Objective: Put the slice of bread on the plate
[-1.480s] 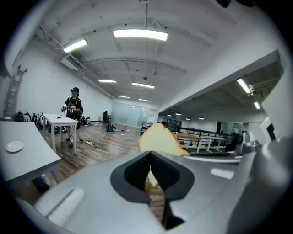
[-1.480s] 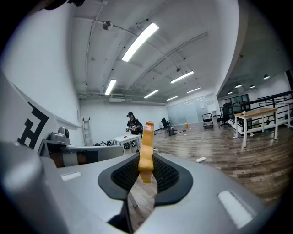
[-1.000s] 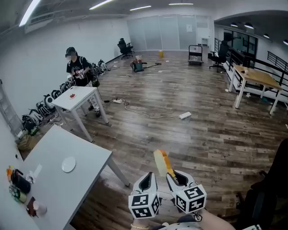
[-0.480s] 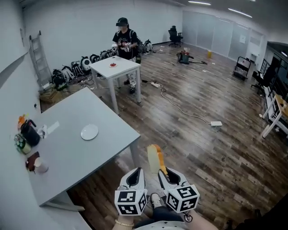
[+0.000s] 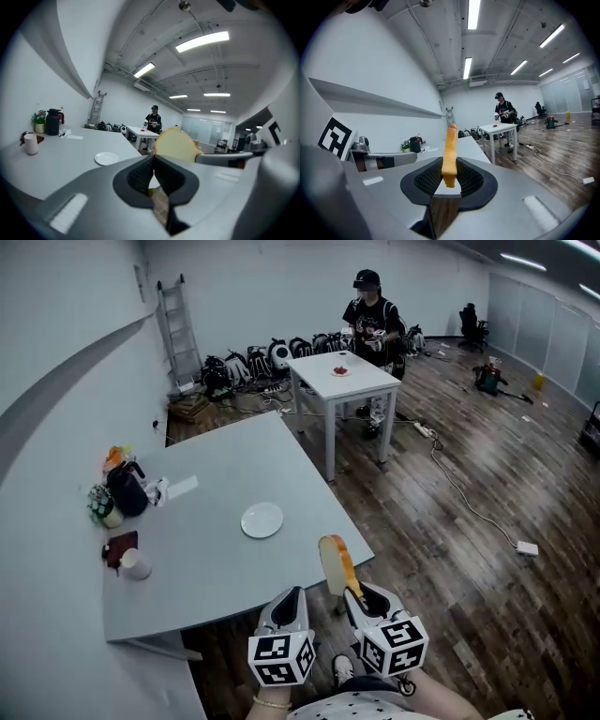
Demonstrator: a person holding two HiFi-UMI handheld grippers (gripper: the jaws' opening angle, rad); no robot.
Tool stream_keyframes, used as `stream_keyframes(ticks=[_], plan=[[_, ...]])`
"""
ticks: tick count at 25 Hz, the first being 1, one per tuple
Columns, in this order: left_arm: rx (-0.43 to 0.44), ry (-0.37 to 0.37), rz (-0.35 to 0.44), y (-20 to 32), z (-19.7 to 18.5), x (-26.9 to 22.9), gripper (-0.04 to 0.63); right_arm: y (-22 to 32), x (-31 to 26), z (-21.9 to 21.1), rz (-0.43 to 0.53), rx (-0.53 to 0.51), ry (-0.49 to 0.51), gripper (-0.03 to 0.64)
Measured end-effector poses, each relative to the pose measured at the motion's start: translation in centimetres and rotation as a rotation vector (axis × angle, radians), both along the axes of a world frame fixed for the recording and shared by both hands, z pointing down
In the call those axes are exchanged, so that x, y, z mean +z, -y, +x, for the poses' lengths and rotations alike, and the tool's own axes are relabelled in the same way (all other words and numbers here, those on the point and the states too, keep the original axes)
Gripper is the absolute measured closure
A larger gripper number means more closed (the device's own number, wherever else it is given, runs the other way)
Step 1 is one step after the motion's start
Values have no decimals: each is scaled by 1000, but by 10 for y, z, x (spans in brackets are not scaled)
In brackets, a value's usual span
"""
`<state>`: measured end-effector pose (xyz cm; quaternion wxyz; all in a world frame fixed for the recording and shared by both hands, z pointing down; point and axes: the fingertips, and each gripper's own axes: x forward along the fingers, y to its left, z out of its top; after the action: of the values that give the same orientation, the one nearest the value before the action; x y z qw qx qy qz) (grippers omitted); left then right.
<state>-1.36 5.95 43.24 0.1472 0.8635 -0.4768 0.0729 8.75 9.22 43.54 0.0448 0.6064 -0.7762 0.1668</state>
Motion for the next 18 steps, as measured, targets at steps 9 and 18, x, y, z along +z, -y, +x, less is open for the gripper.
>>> stream_keyframes(ticks=[9,18], plan=[[-196,-16,23,100,-14,1,588,117,6,-20,-1,-209,-19,534],[-331,8,-8,153,-47,12,588,187,20,-46,-40,-296,-8,534]])
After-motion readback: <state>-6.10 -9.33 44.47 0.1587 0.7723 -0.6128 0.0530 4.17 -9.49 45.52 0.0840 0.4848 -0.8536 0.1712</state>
